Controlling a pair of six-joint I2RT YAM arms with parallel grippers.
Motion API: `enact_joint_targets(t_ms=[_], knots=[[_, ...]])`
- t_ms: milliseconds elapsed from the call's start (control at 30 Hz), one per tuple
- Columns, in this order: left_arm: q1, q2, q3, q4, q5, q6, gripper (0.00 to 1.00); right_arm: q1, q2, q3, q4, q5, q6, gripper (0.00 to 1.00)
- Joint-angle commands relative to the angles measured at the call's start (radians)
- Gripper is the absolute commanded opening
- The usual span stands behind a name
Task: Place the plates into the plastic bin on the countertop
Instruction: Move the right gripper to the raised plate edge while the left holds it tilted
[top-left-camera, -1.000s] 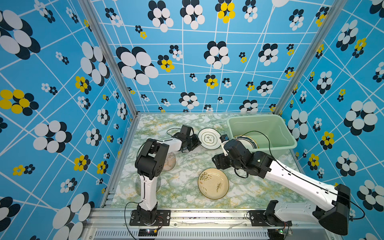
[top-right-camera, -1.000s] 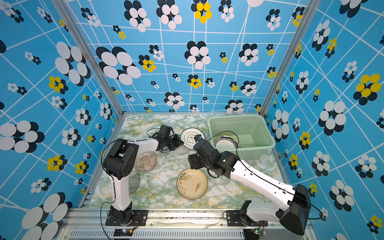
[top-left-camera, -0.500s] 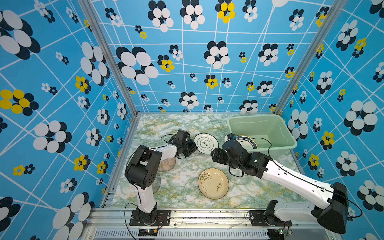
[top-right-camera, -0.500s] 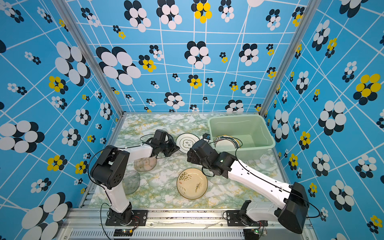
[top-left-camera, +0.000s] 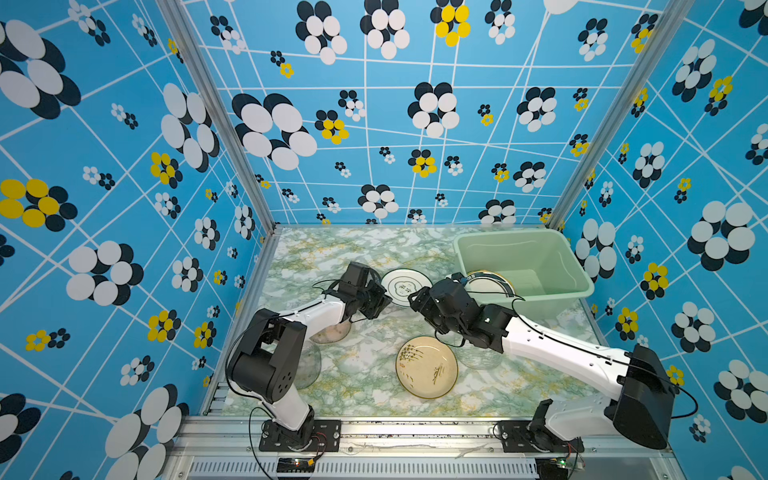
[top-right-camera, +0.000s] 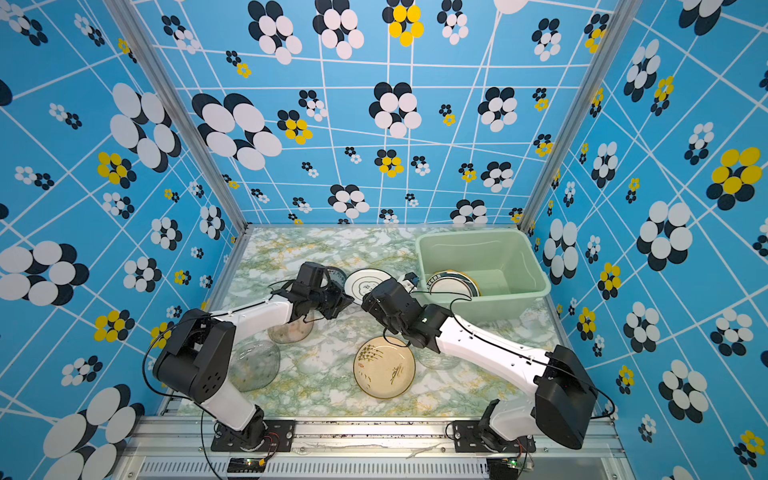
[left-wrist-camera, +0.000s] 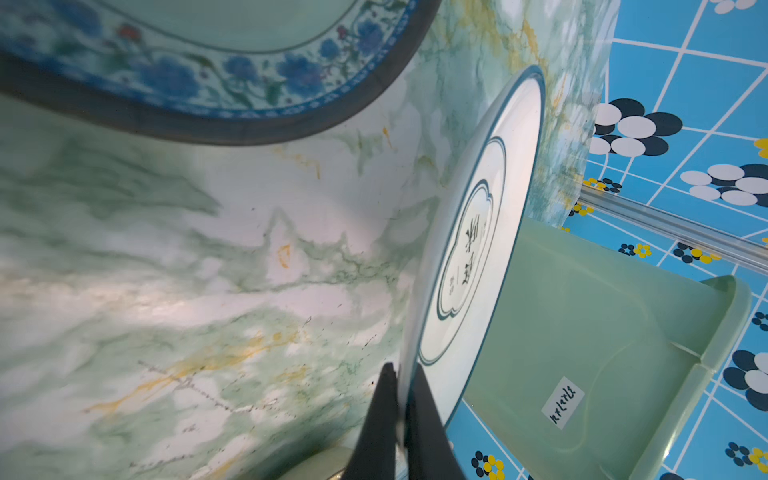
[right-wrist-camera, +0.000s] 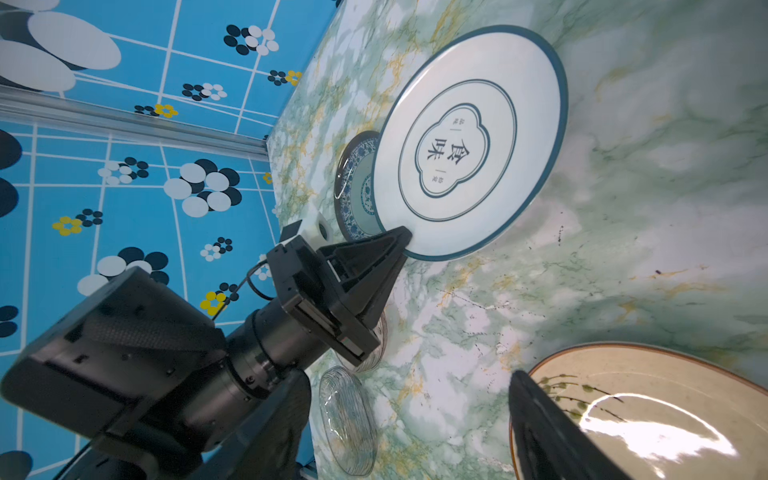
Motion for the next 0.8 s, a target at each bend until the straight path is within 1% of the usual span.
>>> enact_joint_targets(t_ms=[0,100,300,533,633,767], knots=[[-0.004,-0.079,-0.033,0.042,0.005,-0.080,0.00,0.006,0.010,-0.049,0.069,0.012,0.062,0.78],[-0.003,-0.137,-0.071,0.046,-0.009,-0.118,0.00,0.006,0.009,-0.084,0.113,0.021,0.087,0.78],[0.002,-0.254,-0.145,0.045,-0.035,-0.187,0.00,0.006,0.001,-0.096,0.108,0.019,0.074,0.79],[0.002,-0.358,-0.171,0.000,-0.035,-0.193,0.00,0.000,-0.042,-0.148,0.184,0.090,0.053,0.81],[0.004,-0.403,-0.187,-0.007,-0.035,-0.203,0.00,-0.018,-0.034,-0.151,0.206,0.073,0.035,0.81],[0.003,-0.452,-0.220,-0.012,-0.018,-0.212,0.00,-0.046,-0.009,-0.149,0.283,0.027,0.015,0.78]])
